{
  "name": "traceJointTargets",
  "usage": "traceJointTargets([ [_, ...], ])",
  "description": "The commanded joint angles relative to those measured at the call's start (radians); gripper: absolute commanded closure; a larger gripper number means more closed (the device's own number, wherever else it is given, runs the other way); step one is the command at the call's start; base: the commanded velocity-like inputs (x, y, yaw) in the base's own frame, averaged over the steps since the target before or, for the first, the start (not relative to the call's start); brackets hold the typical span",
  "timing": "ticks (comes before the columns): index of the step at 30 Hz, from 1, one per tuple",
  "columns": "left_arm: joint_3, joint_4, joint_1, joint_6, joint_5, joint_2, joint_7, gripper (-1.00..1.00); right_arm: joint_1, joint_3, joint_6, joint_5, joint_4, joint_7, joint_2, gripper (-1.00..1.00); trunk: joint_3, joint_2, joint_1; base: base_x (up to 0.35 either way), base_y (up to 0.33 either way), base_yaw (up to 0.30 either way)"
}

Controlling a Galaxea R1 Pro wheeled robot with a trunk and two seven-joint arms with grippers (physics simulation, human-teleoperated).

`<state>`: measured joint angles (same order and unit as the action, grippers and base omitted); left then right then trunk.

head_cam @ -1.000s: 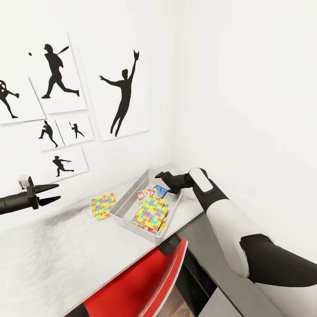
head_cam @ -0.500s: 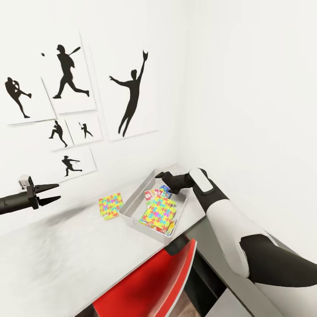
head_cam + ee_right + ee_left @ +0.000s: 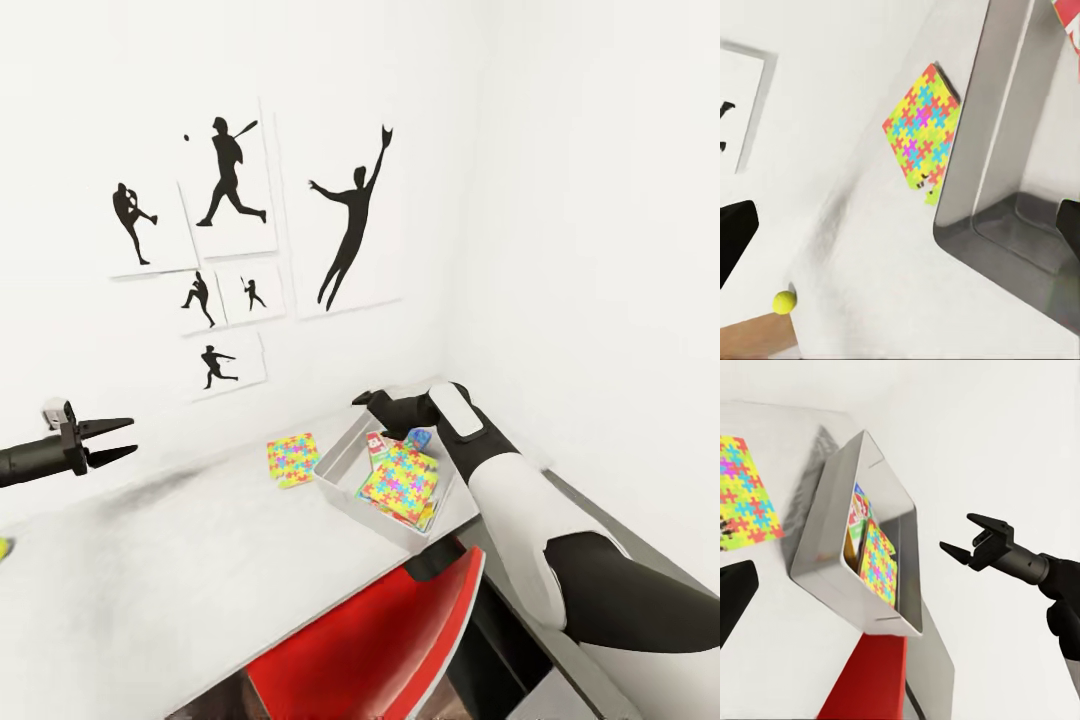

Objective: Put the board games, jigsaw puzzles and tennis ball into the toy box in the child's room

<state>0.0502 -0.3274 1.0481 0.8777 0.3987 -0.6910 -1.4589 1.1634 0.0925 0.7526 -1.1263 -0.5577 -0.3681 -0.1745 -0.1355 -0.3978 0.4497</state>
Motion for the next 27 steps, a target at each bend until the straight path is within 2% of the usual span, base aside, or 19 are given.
traceJointTargets([
  [1, 0.005, 0.0, 0.001, 0.01, 0.003, -0.001, -0.004, -1.0, 0.001, 0.002, 0.001, -0.009, -0.001, -0.009, 0.0, -1.0, -0.001, -0.002, 0.0, -0.166, 0.004, 0.227],
  [7, 0.005, 0.001, 0.001, 0.01, 0.003, -0.001, -0.005, -1.0, 0.001, 0.002, 0.001, -0.009, -0.001, -0.01, 0.0, -1.0, 0.003, -0.002, 0.0, -0.072, 0.002, 0.155],
  [17, 0.005, 0.001, 0.001, 0.01, 0.003, -0.002, -0.004, -1.0, 0.001, 0.006, 0.0, -0.009, -0.002, -0.013, 0.0, -1.0, 0.004, -0.002, 0.0, -0.098, 0.049, 0.017],
  [20, 0.005, 0.001, 0.001, 0.01, 0.002, -0.002, -0.003, -1.0, 0.002, 0.023, -0.001, -0.008, -0.002, -0.017, 0.0, -1.0, 0.004, -0.002, 0.0, -0.026, 0.016, 0.001],
  [27, 0.005, 0.001, 0.001, 0.01, 0.001, -0.004, -0.003, -1.0, 0.003, 0.09, 0.0, -0.007, -0.033, -0.032, 0.0, -1.0, 0.004, -0.002, 0.0, -0.006, 0.004, 0.0],
])
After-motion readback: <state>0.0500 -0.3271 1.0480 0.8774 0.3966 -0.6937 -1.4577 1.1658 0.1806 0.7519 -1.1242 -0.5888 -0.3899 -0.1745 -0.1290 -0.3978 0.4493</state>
